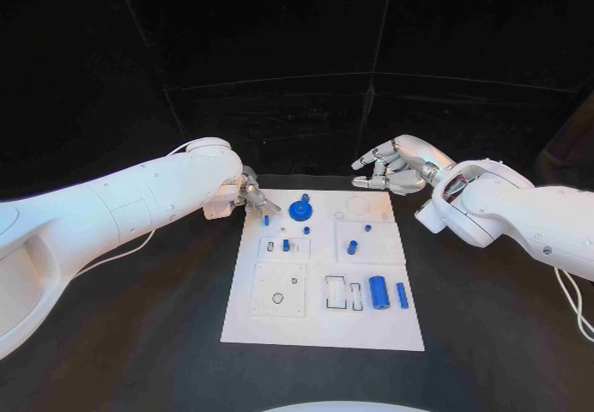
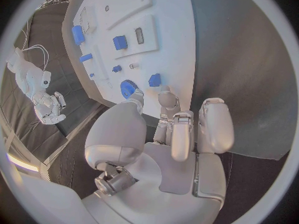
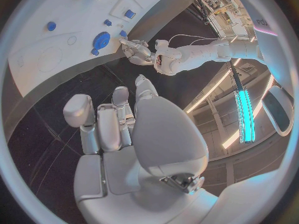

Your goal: Assemble the parts on the task board

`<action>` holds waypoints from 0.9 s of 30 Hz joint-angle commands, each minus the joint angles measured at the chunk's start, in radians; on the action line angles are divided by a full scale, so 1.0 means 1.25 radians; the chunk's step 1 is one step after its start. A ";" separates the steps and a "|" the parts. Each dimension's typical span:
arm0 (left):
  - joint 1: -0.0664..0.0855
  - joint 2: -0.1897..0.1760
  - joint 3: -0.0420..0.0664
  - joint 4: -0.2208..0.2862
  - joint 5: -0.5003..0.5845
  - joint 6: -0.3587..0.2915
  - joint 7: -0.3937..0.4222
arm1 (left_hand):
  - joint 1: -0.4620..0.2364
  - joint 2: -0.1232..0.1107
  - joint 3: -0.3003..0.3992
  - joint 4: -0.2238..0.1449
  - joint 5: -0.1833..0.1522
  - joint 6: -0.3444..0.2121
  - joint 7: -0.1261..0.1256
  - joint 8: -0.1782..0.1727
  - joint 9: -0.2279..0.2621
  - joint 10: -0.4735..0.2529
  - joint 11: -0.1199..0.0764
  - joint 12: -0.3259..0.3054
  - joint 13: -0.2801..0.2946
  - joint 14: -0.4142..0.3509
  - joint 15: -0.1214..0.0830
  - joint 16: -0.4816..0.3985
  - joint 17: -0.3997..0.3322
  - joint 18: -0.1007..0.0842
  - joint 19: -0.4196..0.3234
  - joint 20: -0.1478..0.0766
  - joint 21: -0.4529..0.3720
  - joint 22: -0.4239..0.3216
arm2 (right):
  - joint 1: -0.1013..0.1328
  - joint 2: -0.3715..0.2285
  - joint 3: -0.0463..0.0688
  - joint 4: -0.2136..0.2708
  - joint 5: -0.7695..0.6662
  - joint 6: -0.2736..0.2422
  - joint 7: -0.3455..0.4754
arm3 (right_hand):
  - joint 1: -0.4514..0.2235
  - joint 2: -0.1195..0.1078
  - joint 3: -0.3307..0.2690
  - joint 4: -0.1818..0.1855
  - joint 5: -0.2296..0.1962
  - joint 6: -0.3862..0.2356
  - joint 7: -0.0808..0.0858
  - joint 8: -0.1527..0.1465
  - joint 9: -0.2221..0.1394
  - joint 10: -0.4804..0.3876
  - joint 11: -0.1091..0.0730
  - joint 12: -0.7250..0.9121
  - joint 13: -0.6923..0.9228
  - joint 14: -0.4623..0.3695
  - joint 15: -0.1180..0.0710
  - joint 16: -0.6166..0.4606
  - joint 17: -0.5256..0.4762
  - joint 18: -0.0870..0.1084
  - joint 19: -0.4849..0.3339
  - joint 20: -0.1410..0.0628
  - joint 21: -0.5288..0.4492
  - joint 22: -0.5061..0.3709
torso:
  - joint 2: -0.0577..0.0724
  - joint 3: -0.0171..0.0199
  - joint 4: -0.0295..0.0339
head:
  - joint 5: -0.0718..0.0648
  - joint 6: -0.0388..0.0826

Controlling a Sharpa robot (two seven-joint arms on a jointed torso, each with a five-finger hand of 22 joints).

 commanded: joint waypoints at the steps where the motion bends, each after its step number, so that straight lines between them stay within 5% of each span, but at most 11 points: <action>1: 0.001 0.002 0.000 0.002 -0.010 0.030 0.005 | 0.010 0.001 -0.004 -0.001 -0.002 0.005 0.000 -0.003 -0.001 -0.001 -0.002 0.006 0.000 0.084 0.003 0.003 0.211 0.015 -0.002 0.003 -0.002 0.001 | 0.001 0.001 0.000 0.000 -0.002 0.003 0.003 | 0.001 0.005 0.000 -0.002 0.003 -0.003 -0.001 0.003 -0.001 -0.004 -0.003 -0.003 -0.001 0.015 -0.003 -0.004 0.000 0.008 -0.004 -0.001 -0.003 -0.001 | 0.000 0.0002 0.0008 | -0.001 -0.001; 15: 0.000 0.006 0.000 0.001 -0.011 0.052 0.007 | 0.032 0.014 -0.011 -0.009 -0.002 0.009 0.000 -0.003 -0.004 -0.001 -0.002 0.006 -0.002 0.084 0.003 0.003 0.211 0.015 -0.002 0.003 -0.003 0.001 | 0.001 0.003 0.000 -0.001 -0.002 -0.001 0.002 | 0.004 0.006 0.000 -0.004 0.006 -0.005 -0.001 0.003 -0.001 -0.007 -0.003 -0.007 -0.006 0.014 -0.003 -0.005 -0.001 0.008 -0.005 -0.001 -0.004 -0.002 | 0.000 0.0003 0.0006 | 0.000 -0.003; 27: -0.001 0.008 -0.001 0.001 -0.011 0.059 0.012 | 0.080 0.043 -0.006 -0.035 -0.002 0.011 0.000 -0.005 -0.009 0.000 -0.003 0.007 -0.004 0.084 0.003 0.003 0.211 0.015 -0.002 0.003 -0.004 0.003 | 0.001 0.005 0.000 -0.003 -0.002 -0.006 0.004 | 0.005 0.007 0.001 -0.004 0.008 -0.005 -0.001 0.003 -0.001 -0.009 -0.002 -0.009 -0.009 0.014 -0.003 -0.007 -0.003 0.009 -0.006 -0.001 -0.005 -0.004 | 0.000 0.0001 0.0001 | 0.001 -0.005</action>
